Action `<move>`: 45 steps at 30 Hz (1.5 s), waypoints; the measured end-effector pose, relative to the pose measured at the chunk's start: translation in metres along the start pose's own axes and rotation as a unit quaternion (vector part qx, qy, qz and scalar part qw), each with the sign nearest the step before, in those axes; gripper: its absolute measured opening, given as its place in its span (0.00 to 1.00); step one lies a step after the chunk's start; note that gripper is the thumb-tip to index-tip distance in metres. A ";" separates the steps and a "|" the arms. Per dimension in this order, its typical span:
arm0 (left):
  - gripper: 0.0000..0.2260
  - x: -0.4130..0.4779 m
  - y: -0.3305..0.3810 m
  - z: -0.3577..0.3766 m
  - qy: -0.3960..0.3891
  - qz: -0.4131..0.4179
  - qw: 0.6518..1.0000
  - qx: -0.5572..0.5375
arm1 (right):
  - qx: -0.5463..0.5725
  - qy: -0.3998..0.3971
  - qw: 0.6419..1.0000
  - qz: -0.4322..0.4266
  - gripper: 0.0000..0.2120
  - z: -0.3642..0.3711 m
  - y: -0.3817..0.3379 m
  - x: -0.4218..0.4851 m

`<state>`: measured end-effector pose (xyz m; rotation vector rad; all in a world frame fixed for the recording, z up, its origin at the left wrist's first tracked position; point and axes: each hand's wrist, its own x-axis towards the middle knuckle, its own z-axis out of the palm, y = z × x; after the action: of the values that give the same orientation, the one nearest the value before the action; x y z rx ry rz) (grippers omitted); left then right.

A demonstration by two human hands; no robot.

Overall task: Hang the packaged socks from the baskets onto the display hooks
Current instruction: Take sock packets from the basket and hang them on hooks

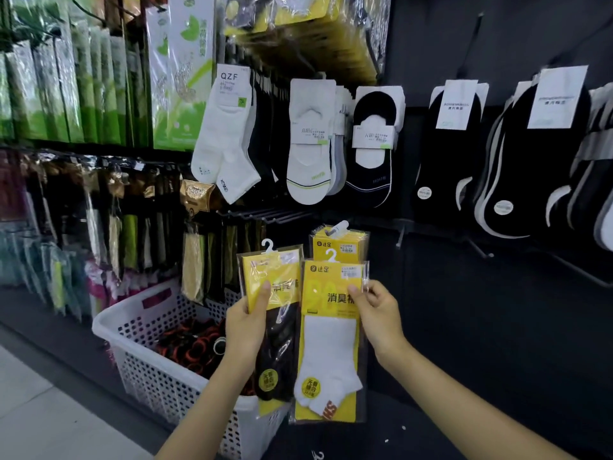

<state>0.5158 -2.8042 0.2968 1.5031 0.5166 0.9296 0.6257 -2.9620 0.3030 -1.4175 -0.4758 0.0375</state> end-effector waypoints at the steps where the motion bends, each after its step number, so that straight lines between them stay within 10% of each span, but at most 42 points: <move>1: 0.25 0.003 0.000 -0.004 0.012 -0.004 1.000 -0.001 | 0.006 0.018 1.000 -0.001 0.06 0.000 -0.002 0.005; 27: 0.25 0.018 -0.012 -0.011 0.013 0.000 1.000 -0.027 | -0.077 0.177 0.978 0.082 0.13 0.002 0.022 0.060; 37: 0.27 -0.004 -0.008 0.037 -0.121 -0.036 0.992 -0.024 | -0.054 -0.078 0.992 0.080 0.12 0.009 -0.006 0.010; 45: 0.15 -0.007 -0.007 0.044 -0.148 -0.041 0.985 -0.076 | -0.010 0.006 0.999 0.040 0.05 -0.001 -0.007 0.008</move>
<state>0.5484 -2.8349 0.2907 1.4379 0.2816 0.6523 0.6312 -2.9616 0.3119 -1.4546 -0.4107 0.0891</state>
